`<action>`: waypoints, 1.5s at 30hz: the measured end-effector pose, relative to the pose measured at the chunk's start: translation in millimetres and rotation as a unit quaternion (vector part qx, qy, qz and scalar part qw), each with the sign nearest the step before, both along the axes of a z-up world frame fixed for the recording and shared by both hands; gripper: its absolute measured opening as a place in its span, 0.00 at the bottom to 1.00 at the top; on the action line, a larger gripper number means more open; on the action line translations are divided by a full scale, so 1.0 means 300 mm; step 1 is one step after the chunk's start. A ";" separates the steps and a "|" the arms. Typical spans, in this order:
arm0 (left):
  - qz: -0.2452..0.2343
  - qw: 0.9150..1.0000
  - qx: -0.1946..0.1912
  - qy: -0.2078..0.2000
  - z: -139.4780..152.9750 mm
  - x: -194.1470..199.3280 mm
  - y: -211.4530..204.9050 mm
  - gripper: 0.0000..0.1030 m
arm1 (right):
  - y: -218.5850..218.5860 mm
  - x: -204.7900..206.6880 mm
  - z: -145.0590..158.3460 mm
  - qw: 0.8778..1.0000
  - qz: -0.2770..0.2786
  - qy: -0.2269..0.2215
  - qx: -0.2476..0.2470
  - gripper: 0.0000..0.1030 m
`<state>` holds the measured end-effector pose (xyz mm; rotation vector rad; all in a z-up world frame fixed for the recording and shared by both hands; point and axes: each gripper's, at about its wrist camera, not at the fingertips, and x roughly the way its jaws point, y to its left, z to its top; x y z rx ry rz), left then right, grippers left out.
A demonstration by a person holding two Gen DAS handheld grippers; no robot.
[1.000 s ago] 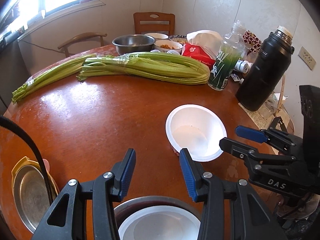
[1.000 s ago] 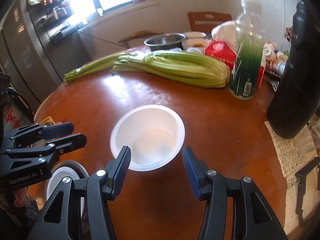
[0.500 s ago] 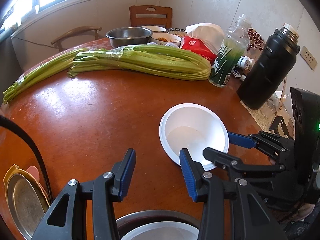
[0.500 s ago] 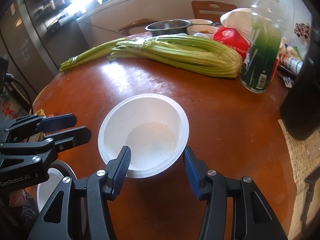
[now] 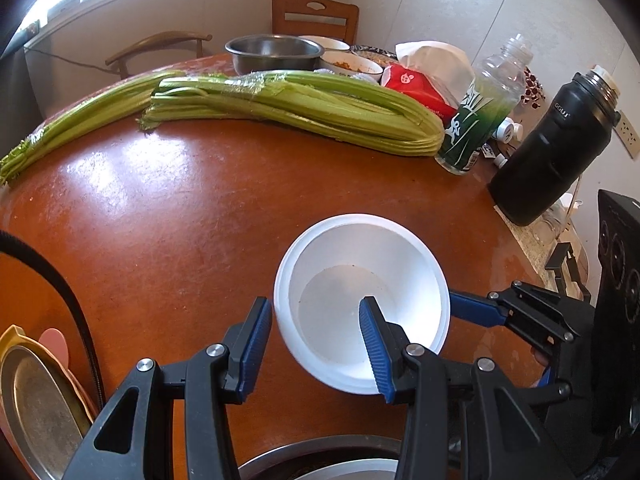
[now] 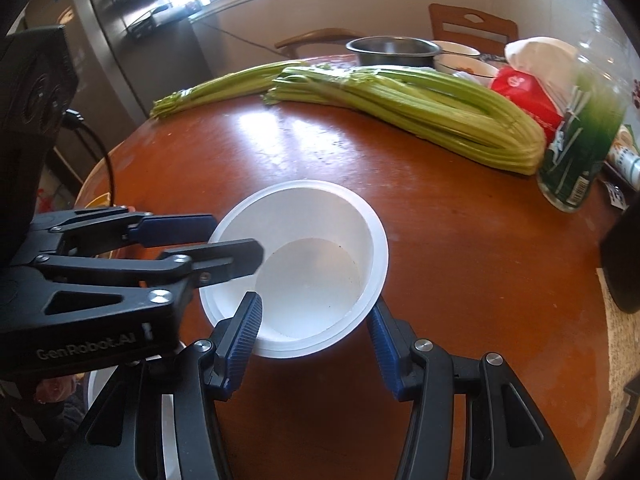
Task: Organize plates and bowls
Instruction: 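Close the left gripper on the small white bowl rim and lift it, then lower the small white bowl into the larger white bowl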
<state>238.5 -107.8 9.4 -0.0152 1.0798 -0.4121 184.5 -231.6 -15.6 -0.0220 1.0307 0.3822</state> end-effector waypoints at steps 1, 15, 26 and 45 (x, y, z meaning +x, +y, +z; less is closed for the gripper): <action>0.001 1.000 -0.001 0.002 -0.004 0.002 0.003 0.44 | 0.007 0.001 -0.001 1.000 0.002 0.000 -0.001 0.54; 0.010 1.000 -0.014 0.012 -0.022 0.017 0.029 0.44 | 0.032 0.004 0.000 1.000 0.002 -0.002 -0.004 0.55; 0.013 1.000 -0.019 -0.008 0.020 -0.010 0.054 0.44 | 0.044 -0.014 0.037 1.000 0.006 -0.016 0.002 0.55; 0.029 0.997 -0.022 -0.070 0.165 -0.161 0.132 0.44 | 0.108 -0.134 0.167 0.997 0.029 -0.063 0.016 0.55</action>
